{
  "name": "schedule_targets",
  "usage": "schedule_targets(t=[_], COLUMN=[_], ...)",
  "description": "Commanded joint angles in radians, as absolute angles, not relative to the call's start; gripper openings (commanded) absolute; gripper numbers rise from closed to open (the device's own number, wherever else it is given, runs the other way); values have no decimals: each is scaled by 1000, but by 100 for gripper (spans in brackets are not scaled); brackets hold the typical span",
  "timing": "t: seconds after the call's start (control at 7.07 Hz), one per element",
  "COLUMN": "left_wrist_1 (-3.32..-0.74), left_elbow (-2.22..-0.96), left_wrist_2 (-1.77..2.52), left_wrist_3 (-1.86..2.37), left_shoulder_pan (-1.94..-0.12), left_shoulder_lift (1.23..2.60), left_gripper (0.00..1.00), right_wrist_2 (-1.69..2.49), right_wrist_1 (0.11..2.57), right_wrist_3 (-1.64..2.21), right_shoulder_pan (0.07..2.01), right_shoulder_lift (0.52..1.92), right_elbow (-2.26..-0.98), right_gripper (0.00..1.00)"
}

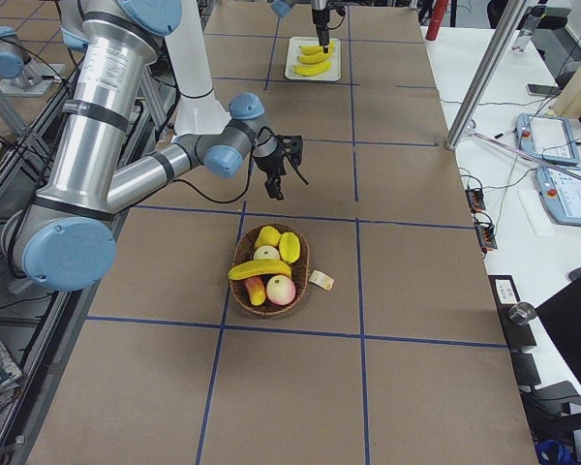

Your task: Transfer all bananas from basket to plate

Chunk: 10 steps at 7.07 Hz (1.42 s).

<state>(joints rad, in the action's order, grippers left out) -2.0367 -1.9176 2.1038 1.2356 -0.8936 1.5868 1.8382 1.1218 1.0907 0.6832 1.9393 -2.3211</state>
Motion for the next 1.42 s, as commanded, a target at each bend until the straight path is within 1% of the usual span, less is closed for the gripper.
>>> schedule_targets(t=[0.0, 0.14, 0.28, 1.27], left_wrist_1=[-2036, -2036, -2036, -2037], left_elbow=[-1917, -1917, -1921, -1914], left_wrist_2=[2105, 2103, 2105, 2103], left_wrist_3=[1238, 1271, 1294, 1316], left_shoulder_pan=[-891, -890, -888, -871], left_shoulder_lift=[1604, 1611, 1627, 1651], left_gripper=[99, 99, 99, 99], right_wrist_2=[1946, 1957, 1959, 1983], right_wrist_1=[850, 669, 579, 584], right_wrist_3=[929, 927, 925, 920], right_shoulder_pan=[782, 787, 793, 793], right_shoulder_lift=[2084, 2138, 2178, 2200], right_elbow=[-2181, -2064, -2016, -1925], right_gripper=[100, 100, 100, 100])
